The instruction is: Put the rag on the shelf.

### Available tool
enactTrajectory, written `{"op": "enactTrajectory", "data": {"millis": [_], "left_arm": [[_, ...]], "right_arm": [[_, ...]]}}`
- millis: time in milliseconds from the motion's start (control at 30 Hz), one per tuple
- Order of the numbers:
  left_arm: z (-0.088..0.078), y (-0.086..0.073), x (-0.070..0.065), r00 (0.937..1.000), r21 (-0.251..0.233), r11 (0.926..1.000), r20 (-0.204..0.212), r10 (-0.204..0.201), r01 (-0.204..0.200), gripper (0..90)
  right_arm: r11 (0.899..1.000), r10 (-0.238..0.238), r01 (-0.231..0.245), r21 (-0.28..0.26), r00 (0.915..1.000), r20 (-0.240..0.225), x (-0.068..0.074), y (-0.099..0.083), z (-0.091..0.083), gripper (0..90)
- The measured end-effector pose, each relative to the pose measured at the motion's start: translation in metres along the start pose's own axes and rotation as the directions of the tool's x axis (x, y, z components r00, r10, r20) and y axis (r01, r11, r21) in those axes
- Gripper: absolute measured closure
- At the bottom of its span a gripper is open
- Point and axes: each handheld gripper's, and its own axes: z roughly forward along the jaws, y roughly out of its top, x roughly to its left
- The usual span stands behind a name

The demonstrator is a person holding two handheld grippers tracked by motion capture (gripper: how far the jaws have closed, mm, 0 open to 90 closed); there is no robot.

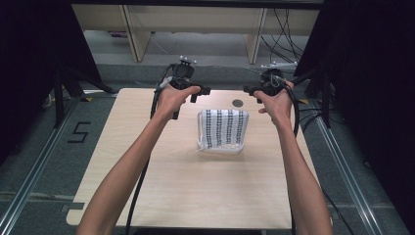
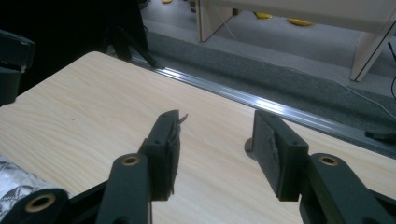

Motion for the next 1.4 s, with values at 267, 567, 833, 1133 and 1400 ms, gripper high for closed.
{"op": "enactTrajectory", "data": {"millis": [267, 567, 833, 1133, 1400], "left_arm": [[-0.014, -0.01, -0.002, 0.9995, -0.032, 0.9992, 0.021, 0.022, -0.022, 31.2], [-0.022, -0.026, 0.006, 0.9994, -0.032, 0.9992, 0.023, 0.025, -0.024, 30.9], [-0.027, -0.043, 0.006, 0.9985, -0.045, 0.9984, 0.04, 0.037, -0.035, 30.6], [-0.032, -0.064, 0.002, 0.9963, -0.031, 0.9972, 0.05, 0.069, -0.068, 25.8], [-0.036, -0.073, -0.003, 0.9943, -0.045, 0.9957, 0.065, 0.084, -0.082, 24.8]], "right_arm": [[1.0, -0.011, 0.011, -0.019, 0.9999, -0.009, -0.002, -0.007, -0.013, 50.9], [0.999, -0.025, 0.024, -0.04, 0.9993, -0.028, -0.001, -0.022, -0.029, 49.8], [0.998, -0.028, 0.025, -0.061, 0.9986, -0.044, 0.004, -0.033, -0.041, 47.6], [0.993, -0.081, 0.074, -0.091, 0.994, -0.073, 0.017, -0.042, -0.052, 41.1], [0.989, -0.117, 0.107, -0.105, 0.9892, -0.088, 0.031, -0.045, -0.062, 39.8]]}}
